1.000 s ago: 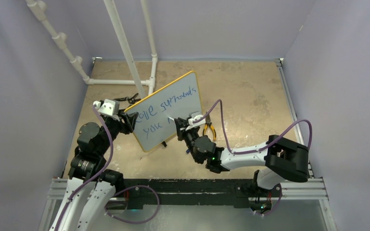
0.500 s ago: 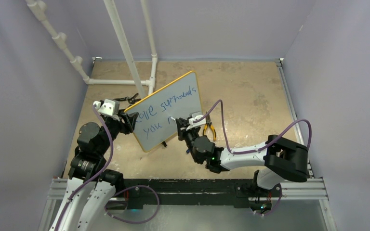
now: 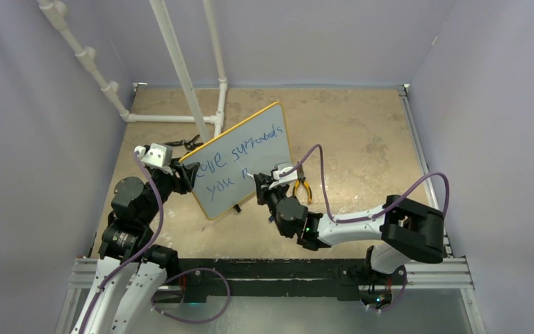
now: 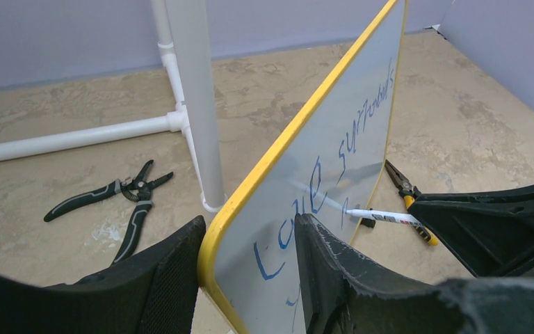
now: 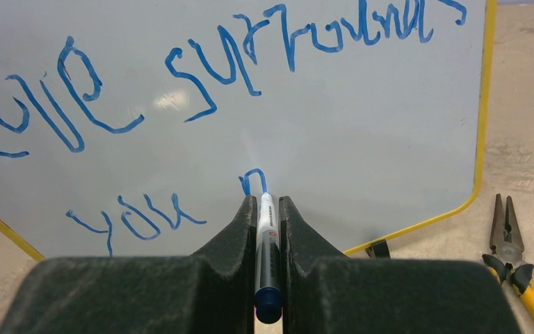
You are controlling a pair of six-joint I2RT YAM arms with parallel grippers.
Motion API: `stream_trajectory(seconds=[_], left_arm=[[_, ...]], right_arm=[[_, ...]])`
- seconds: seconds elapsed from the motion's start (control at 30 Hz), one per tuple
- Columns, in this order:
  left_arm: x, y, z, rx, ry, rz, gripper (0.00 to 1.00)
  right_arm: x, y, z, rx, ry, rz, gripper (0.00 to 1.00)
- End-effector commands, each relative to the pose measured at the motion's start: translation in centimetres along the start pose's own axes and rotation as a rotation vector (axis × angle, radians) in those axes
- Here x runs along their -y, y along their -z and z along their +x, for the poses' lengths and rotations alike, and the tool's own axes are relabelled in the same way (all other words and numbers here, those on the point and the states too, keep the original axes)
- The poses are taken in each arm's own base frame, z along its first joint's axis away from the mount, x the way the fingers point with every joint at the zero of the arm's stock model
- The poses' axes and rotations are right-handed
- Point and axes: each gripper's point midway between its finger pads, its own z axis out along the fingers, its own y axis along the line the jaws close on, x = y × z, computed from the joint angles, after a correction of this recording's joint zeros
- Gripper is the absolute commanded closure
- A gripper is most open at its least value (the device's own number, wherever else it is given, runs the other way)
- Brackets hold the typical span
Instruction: Write a sentence on the whiteboard
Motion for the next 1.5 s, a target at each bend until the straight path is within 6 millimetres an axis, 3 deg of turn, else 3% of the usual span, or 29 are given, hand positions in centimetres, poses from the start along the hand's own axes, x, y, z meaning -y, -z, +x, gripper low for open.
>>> stream_trajectory(seconds=[0.0, 0.6, 1.17, 1.47], left_arm=[[0.9, 0.0, -0.8, 0.029, 0.003, 0.046, 0.51], [0.8, -0.1, -0.7, 0.026, 0.004, 0.043, 0.51], [0.8, -0.2, -0.6, 0.021, 0.003, 0.041, 0.51], [0.8, -0.2, -0.6, 0.021, 0.003, 0.042, 0.51]], right_arm=[[0.5, -0.2, 1.0, -0.02, -0.009, 0.024, 1.0], [0.5, 0.6, -3.5, 0.07, -0.022, -0.039, 1.0], [0.4, -1.1, -4.3, 0.105, -0.027, -0.04, 1.0], [0.3, -1.3, -3.1, 0.071, 0.012, -0.045, 1.0]])
